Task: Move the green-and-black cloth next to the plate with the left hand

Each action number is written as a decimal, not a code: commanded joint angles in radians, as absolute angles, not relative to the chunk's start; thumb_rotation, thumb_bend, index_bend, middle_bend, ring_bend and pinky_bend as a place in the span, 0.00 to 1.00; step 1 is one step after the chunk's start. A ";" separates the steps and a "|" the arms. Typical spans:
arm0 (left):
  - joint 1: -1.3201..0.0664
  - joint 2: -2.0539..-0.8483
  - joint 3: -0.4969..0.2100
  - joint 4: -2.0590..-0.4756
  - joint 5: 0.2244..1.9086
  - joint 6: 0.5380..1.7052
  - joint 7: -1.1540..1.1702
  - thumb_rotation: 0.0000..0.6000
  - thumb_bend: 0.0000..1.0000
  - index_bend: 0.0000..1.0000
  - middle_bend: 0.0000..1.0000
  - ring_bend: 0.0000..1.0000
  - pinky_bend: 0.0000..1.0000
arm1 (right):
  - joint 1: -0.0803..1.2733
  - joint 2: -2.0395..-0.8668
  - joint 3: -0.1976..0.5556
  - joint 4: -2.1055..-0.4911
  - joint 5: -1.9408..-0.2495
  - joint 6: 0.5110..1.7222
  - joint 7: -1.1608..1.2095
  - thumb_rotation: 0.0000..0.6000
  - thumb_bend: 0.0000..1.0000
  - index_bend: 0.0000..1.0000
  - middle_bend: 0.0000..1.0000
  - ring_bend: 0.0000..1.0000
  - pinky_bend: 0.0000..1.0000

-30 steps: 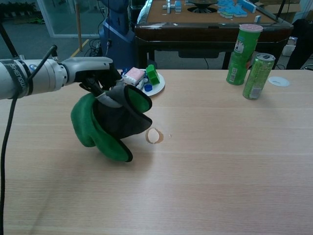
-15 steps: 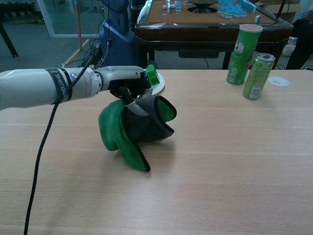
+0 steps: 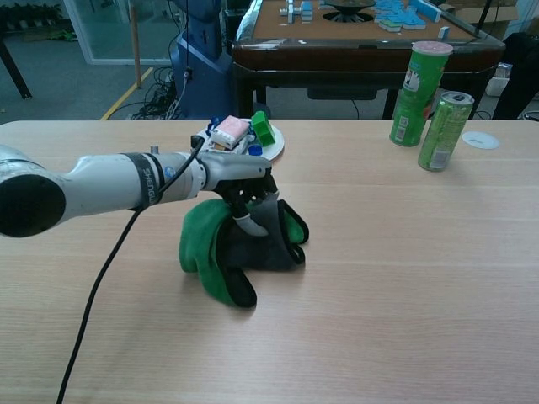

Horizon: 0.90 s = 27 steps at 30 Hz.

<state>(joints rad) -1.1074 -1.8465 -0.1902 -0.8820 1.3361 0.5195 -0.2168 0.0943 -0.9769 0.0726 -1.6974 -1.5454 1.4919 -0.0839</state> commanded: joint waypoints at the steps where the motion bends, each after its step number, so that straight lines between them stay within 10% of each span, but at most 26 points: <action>1: -1.117 -1.884 -0.180 -0.828 1.338 0.524 -0.190 1.00 0.23 0.62 0.71 0.74 0.98 | 0.096 -0.978 0.073 -1.697 -1.544 1.489 -0.084 1.00 0.17 0.23 0.22 0.17 0.22; 27: -1.120 -1.876 -0.136 -0.720 1.411 0.487 -0.408 1.00 0.23 0.62 0.71 0.73 0.95 | 0.123 -0.981 0.080 -1.720 -1.524 1.452 -0.127 1.00 0.17 0.23 0.22 0.17 0.22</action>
